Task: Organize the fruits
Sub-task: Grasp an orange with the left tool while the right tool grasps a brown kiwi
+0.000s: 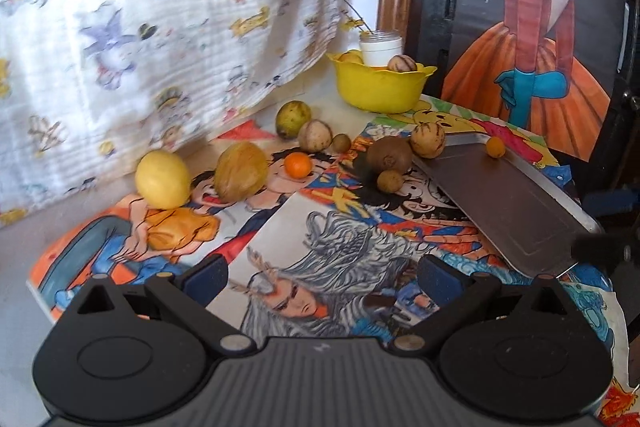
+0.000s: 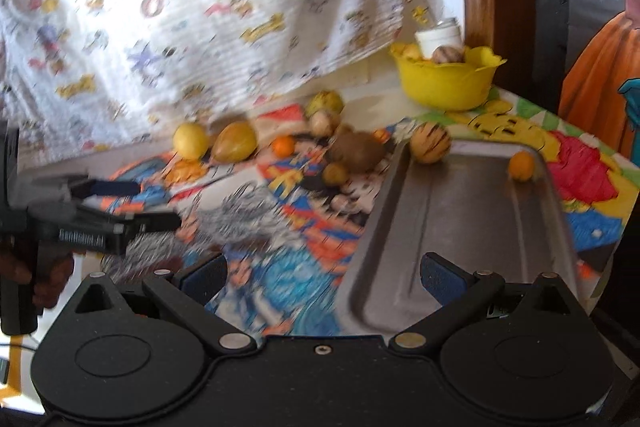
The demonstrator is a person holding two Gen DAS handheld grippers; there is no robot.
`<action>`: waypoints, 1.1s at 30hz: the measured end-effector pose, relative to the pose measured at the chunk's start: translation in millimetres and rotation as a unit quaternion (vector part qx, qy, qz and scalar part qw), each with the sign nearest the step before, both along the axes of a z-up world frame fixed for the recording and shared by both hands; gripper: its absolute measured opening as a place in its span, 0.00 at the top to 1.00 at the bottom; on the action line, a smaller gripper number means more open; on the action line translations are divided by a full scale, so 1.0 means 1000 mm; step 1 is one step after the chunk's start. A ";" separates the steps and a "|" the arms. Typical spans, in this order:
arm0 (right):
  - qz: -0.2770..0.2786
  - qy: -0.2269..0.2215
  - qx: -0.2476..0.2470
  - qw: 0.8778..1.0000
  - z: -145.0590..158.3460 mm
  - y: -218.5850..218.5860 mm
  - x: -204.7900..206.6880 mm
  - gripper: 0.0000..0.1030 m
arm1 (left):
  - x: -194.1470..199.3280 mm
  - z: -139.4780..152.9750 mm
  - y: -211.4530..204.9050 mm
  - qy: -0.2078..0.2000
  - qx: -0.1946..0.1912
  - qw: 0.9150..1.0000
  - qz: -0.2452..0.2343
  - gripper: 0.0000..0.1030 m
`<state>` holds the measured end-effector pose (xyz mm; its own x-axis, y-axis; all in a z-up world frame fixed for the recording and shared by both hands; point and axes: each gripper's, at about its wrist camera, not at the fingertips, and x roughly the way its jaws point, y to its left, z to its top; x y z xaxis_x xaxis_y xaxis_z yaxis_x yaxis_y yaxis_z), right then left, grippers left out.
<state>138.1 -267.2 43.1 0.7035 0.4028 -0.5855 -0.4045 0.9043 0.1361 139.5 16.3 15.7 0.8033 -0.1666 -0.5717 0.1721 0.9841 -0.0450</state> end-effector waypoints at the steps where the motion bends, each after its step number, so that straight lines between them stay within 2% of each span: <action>1: -0.002 -0.002 0.002 1.000 0.002 -0.002 0.003 0.01 | 0.002 -0.001 -0.002 0.000 0.000 1.000 -0.003 0.00; 9: -0.007 0.001 0.015 1.000 0.006 -0.008 0.030 0.01 | 0.022 -0.002 -0.003 0.003 0.010 1.000 -0.003 0.00; 16: 0.013 -0.001 0.021 1.000 0.012 0.007 0.070 0.01 | 0.046 0.008 0.003 -0.037 0.052 0.998 -0.012 0.00; 20: 0.024 -0.001 0.034 0.999 0.016 0.014 0.102 0.01 | 0.064 0.012 -0.001 -0.087 0.100 0.990 -0.049 0.00; 23: 0.024 0.015 0.050 0.998 0.018 0.018 0.130 0.02 | 0.083 0.016 -0.007 -0.107 0.132 0.982 -0.088 0.00; 28: 0.015 0.050 0.082 0.995 0.013 0.023 0.170 0.07 | 0.115 0.014 -0.020 -0.103 0.163 0.972 -0.137 0.00; 33: 0.004 0.080 0.090 0.993 -0.002 0.028 0.200 0.15 | 0.142 -0.002 -0.028 -0.074 0.174 0.971 -0.148 0.05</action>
<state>337.7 -239.0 41.1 0.6036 0.5160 -0.6078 -0.3710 0.8565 0.3587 281.5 -11.4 13.5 0.8278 -0.2197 -0.5162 0.4282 0.8419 0.3284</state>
